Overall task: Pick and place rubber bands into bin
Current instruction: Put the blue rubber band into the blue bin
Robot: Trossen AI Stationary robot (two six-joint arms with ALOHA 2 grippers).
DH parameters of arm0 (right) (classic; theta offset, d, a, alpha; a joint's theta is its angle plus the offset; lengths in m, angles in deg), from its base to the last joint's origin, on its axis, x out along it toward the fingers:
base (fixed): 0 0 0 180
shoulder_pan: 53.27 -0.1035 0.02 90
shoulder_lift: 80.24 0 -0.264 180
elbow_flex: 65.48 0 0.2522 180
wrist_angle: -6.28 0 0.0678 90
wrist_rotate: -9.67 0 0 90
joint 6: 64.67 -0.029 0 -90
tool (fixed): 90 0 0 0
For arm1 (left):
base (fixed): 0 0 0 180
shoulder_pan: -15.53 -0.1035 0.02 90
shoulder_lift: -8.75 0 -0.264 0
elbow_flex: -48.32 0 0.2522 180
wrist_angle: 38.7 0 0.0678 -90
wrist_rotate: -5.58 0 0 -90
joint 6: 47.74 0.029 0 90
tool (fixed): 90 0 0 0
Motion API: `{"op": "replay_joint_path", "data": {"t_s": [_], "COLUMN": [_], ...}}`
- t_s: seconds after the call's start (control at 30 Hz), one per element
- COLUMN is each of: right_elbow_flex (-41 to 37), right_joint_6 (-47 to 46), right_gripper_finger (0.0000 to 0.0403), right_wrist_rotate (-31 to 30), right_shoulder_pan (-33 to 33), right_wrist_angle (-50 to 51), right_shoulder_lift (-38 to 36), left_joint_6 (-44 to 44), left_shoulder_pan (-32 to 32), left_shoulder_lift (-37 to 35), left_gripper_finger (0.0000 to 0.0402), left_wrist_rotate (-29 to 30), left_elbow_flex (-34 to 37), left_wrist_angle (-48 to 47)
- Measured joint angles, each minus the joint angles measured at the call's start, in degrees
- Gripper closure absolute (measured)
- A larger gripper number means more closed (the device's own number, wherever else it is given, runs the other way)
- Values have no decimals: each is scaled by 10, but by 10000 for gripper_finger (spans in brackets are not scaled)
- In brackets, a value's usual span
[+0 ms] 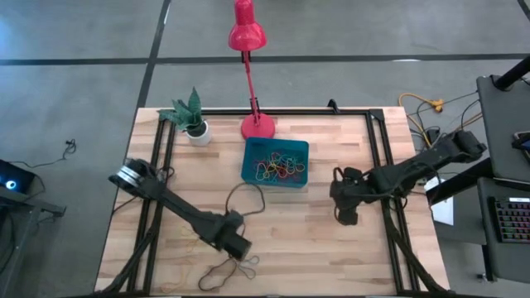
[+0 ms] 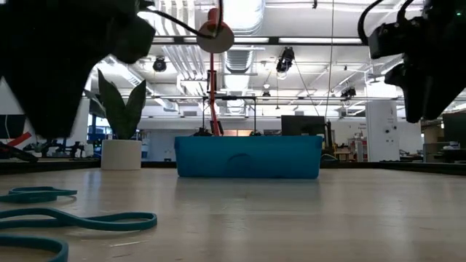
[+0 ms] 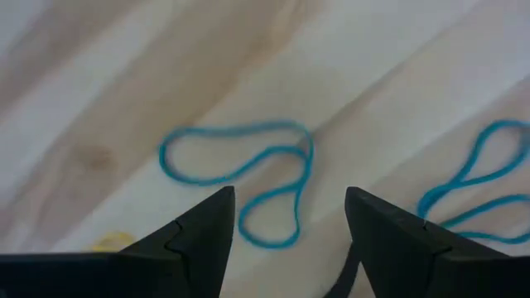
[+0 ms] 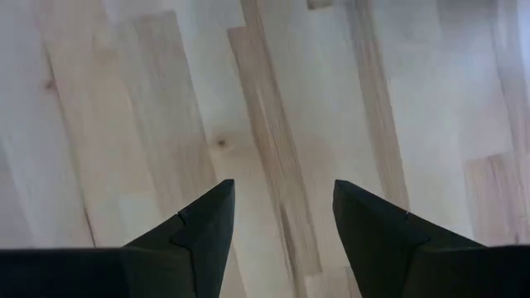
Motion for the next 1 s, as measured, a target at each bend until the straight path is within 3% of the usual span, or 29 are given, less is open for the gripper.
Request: {"op": "replay_joint_path", "data": {"t_s": [0.17, 0.33, 0.73, 0.87, 1.0], "right_elbow_flex": [-1, 5, 5, 5, 5], "right_joint_6": [0, 0, -31, -59, -86], "right_gripper_finger": [211, 211, 211, 211, 211], "right_wrist_rotate": [-29, -40, -46, -44, -44], "right_shoulder_pan": [0, 0, 0, 0, 0], "right_wrist_angle": [-2, -18, -24, -25, -26], "right_shoulder_lift": [-12, -11, -10, -10, -10], "left_joint_6": [5, 5, 37, 86, 155], "left_shoulder_pan": [1, 1, -3, -3, -12], "left_shoulder_lift": [45, 56, 49, 47, 48], "left_gripper_finger": [188, 198, 270, 291, 352], "left_wrist_rotate": [-17, -32, -56, -59, -70], "left_elbow_flex": [-41, -22, 58, 83, 99], "left_wrist_angle": [3, 2, 128, 146, 162]}}
